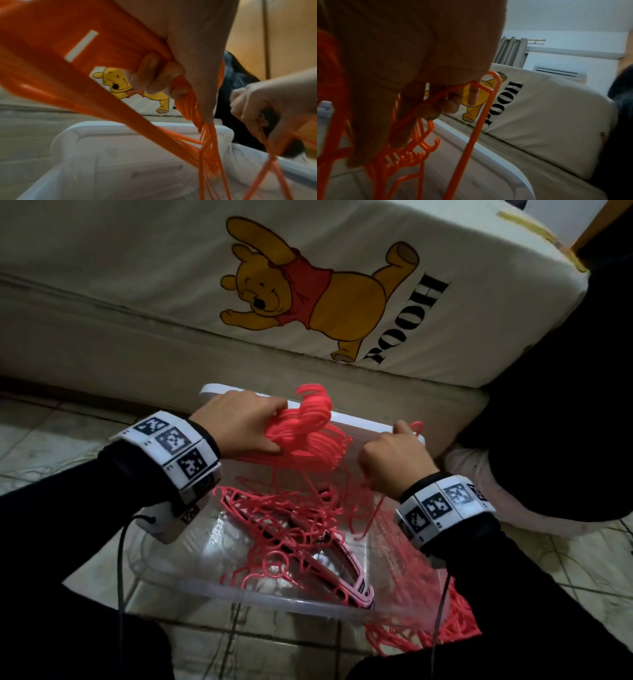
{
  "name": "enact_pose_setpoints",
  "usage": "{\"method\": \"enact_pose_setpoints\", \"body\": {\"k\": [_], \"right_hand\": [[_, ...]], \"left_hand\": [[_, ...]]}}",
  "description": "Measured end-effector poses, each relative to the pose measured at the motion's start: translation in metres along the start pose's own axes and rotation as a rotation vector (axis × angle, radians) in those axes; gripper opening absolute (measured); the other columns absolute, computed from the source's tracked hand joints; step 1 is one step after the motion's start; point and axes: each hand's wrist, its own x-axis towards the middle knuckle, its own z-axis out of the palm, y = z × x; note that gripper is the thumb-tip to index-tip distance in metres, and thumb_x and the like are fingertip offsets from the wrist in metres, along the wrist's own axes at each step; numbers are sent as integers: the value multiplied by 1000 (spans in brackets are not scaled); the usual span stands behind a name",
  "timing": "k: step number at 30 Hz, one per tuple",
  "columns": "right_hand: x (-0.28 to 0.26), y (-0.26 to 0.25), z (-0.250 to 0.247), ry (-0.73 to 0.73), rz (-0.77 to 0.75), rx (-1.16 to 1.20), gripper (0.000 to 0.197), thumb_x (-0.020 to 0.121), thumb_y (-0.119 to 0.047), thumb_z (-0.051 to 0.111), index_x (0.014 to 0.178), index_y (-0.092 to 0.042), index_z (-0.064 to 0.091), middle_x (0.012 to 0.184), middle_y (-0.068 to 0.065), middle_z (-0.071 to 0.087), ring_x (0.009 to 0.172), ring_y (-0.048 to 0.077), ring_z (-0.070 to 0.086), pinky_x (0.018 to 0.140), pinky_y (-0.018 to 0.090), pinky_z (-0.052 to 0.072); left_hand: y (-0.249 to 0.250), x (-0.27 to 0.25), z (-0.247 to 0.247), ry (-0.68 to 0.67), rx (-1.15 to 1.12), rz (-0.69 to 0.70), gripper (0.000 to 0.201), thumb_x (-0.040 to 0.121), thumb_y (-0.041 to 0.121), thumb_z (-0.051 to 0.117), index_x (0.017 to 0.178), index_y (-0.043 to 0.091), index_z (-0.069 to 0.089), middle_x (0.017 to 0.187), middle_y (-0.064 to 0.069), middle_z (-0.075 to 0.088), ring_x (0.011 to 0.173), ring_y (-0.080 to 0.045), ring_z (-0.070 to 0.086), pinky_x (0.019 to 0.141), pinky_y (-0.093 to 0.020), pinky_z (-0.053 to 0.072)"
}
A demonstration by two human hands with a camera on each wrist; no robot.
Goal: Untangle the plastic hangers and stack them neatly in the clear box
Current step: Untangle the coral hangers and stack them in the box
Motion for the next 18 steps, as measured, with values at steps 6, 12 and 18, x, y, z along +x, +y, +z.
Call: {"method": "enact_pose_setpoints", "body": {"k": [6,12,18], "right_hand": [[-8,7,7,-115,134,-40,10,82,-26,63,89,-18,63,96,4,70,95,21,65,96,38,29],[-10,18,-6,23,149,110,22,77,-48,64,82,-26,66,91,-2,69,92,21,63,84,34,29],[-25,41,-29,88,186,457,21,74,-50,70,74,-29,70,78,-7,70,84,19,63,80,32,40]], "left_hand": [[-4,2,3,1,-16,-46,41,71,42,71,98,16,55,97,-6,66,92,-30,61,74,-38,48],[-7,7,-1,-33,-165,-120,53,61,66,72,86,25,50,78,9,53,77,-16,50,68,-30,37],[-1,8,-14,51,-395,-171,66,48,82,51,89,30,56,79,14,57,71,-5,52,65,-26,36]]}}
